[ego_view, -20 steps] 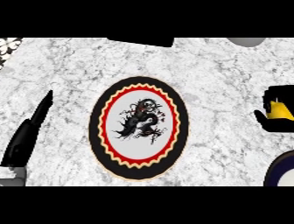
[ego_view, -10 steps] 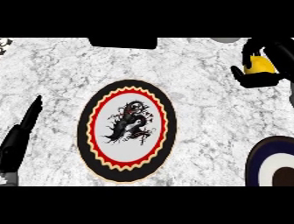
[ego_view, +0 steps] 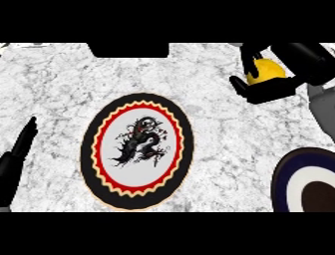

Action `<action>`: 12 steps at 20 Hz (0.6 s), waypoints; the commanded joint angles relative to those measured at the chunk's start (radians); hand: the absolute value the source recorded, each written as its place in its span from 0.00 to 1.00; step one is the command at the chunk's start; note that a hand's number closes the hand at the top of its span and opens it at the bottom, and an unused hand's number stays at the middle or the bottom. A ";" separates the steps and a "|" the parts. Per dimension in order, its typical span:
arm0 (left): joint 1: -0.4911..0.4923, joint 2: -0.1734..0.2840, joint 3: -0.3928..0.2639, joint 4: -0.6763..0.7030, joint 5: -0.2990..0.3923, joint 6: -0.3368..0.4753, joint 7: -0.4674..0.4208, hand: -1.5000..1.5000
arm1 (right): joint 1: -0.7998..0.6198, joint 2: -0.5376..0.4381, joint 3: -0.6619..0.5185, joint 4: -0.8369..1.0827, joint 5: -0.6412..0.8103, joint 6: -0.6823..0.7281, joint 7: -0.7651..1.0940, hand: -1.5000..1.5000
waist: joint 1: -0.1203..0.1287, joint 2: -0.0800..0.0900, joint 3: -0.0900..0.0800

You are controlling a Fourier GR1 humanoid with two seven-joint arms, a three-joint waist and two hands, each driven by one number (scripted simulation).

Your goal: Pick the lemon from the plate and place it in the plate

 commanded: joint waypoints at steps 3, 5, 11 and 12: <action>0.005 -0.011 0.009 0.008 -0.005 -0.002 -0.012 0.50 | -0.039 0.133 0.027 -0.167 -0.022 0.074 0.215 1.00 | -0.009 -0.002 0.000; 0.036 0.023 0.040 -0.004 0.015 -0.031 -0.021 0.50 | -0.014 0.198 0.073 -0.224 0.009 0.044 0.288 1.00 | -0.009 -0.003 0.000; 0.021 -0.027 -0.010 -0.061 -0.020 -0.013 0.028 0.50 | -0.106 0.353 0.131 -0.102 0.069 0.080 0.413 1.00 | 0.003 0.001 0.000; -0.004 -0.015 -0.001 -0.058 -0.021 -0.016 0.050 0.50 | -0.100 0.387 0.160 -0.108 0.097 0.069 0.438 1.00 | 0.001 0.001 0.000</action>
